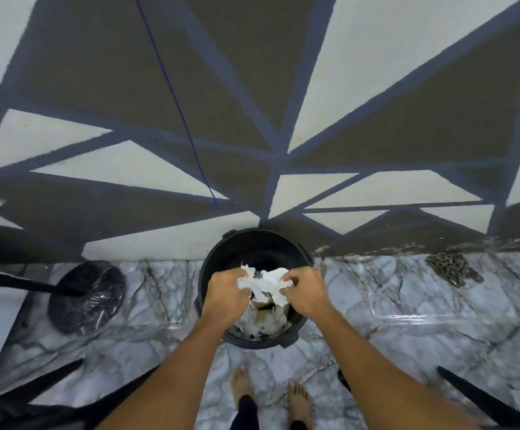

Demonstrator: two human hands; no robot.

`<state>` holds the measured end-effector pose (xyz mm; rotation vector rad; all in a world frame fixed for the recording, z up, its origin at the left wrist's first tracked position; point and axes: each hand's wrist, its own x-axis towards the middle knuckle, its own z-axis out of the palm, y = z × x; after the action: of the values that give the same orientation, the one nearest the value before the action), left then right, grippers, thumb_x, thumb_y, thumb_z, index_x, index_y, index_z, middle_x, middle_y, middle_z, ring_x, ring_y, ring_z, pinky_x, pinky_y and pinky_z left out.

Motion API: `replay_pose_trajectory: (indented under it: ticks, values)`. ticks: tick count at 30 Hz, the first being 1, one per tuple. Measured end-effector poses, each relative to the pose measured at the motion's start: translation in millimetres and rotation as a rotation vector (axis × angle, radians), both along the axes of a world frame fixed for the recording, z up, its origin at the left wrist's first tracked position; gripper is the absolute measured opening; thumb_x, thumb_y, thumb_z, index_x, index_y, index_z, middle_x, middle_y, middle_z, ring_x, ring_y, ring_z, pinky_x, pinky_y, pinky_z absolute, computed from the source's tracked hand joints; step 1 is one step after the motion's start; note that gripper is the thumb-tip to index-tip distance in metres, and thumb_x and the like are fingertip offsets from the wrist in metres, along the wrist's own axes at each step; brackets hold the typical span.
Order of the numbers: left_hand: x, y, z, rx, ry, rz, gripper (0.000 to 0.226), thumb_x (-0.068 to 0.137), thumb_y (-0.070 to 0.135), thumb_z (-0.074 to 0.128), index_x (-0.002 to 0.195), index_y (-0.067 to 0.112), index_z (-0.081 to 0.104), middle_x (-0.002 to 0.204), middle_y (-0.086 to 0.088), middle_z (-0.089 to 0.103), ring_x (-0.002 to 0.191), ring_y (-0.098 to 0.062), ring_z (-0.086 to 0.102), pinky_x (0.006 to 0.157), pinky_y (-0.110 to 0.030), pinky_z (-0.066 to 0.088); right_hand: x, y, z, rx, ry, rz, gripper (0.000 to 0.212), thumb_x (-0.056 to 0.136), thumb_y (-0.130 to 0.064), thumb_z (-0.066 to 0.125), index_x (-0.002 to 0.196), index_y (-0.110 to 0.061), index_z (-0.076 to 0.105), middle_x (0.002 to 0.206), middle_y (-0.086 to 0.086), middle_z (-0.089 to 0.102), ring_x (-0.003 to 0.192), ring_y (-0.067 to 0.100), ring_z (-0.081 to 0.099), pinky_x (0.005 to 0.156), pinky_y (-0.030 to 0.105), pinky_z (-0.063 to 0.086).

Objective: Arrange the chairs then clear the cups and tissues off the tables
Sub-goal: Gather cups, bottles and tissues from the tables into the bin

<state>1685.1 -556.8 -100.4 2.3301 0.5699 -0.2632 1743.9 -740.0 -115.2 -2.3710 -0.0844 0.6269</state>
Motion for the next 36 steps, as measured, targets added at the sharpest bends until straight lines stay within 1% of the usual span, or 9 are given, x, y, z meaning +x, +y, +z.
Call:
replay_pose_trajectory:
  ticks: [4,8,12,17,22,24,26,28,36]
  values:
    - [18.9,25.7,-61.7,-0.015,0.072,-0.043,0.035,0.082,0.012,0.074,0.117,0.017,0.072,0.103,-0.007,0.072,0.089,-0.022,0.067,0.081,-0.024,0.053,13.2,23.3,-59.2,-0.056,0.058,-0.036,0.024,0.082,-0.016,0.077,0.106,-0.018,0.077,0.095,0.000,0.074,0.075,0.008,0.061,0.065,0.010,0.043]
    - [39.2,37.4,-135.2,0.004,0.182,-0.157,0.036,0.082,0.009,0.072,0.117,0.016,0.071,0.090,-0.003,0.067,0.080,-0.021,0.065,0.074,-0.029,0.054,23.2,41.4,-129.4,-0.153,0.121,-0.034,0.024,0.081,-0.022,0.077,0.105,-0.025,0.076,0.098,0.000,0.074,0.092,0.017,0.067,0.083,0.030,0.056]
    - [61.8,38.5,-219.7,0.027,0.237,-0.225,0.044,0.081,0.007,0.068,0.123,0.021,0.068,0.109,-0.008,0.071,0.097,-0.026,0.067,0.085,-0.034,0.056,37.3,54.8,-218.2,-0.213,0.178,0.003,0.027,0.079,-0.019,0.073,0.105,-0.026,0.075,0.109,0.002,0.071,0.100,0.021,0.065,0.089,0.032,0.055]
    - [81.4,34.9,-317.0,0.088,0.309,-0.330,0.028,0.087,0.011,0.065,0.115,0.014,0.069,0.108,-0.012,0.069,0.099,-0.031,0.066,0.085,-0.041,0.057,54.4,63.8,-324.8,-0.287,0.258,0.073,0.030,0.086,-0.008,0.064,0.113,-0.017,0.072,0.121,0.007,0.061,0.111,0.024,0.060,0.096,0.029,0.051]
    - [85.0,38.9,-398.2,0.112,0.415,-0.402,0.033,0.083,0.003,0.062,0.115,0.011,0.067,0.113,-0.017,0.066,0.104,-0.033,0.064,0.086,-0.042,0.056,57.5,69.4,-411.9,-0.379,0.355,0.230,0.031,0.096,-0.003,0.052,0.125,0.007,0.057,0.128,0.025,0.058,0.108,0.034,0.059,0.070,0.012,0.043]
    - [82.4,39.1,-418.1,0.104,0.467,-0.426,0.034,0.082,0.009,0.065,0.116,0.014,0.067,0.120,-0.015,0.063,0.109,-0.034,0.062,0.090,-0.044,0.054,54.6,68.6,-424.8,-0.390,0.379,0.283,0.035,0.098,-0.005,0.053,0.131,0.006,0.053,0.134,0.024,0.054,0.101,0.025,0.060,0.076,0.013,0.046]
    - [77.3,39.9,-438.8,0.090,0.544,-0.464,0.038,0.081,0.015,0.070,0.119,0.015,0.065,0.125,-0.011,0.061,0.114,-0.031,0.059,0.094,-0.042,0.052,50.9,70.6,-438.1,-0.368,0.510,0.272,0.055,0.089,-0.018,0.071,0.137,-0.001,0.051,0.141,0.019,0.049,0.120,0.028,0.054,0.097,0.026,0.047]
    - [72.1,42.8,-448.5,0.066,0.606,-0.449,0.047,0.078,0.019,0.075,0.123,0.015,0.063,0.128,-0.009,0.060,0.114,-0.027,0.058,0.088,-0.034,0.053,49.1,69.2,-437.2,-0.388,0.577,0.289,0.077,0.080,-0.034,0.080,0.145,-0.012,0.045,0.148,0.012,0.043,0.133,0.030,0.046,0.105,0.035,0.044]
    - [75.0,59.7,-369.9,0.101,0.504,-0.354,0.051,0.084,0.021,0.069,0.134,0.018,0.056,0.126,-0.010,0.060,0.113,-0.030,0.060,0.091,-0.038,0.052,68.7,76.1,-345.1,-0.388,0.416,0.339,0.048,0.087,-0.033,0.071,0.130,-0.017,0.057,0.133,0.008,0.055,0.119,0.027,0.057,0.100,0.039,0.049]
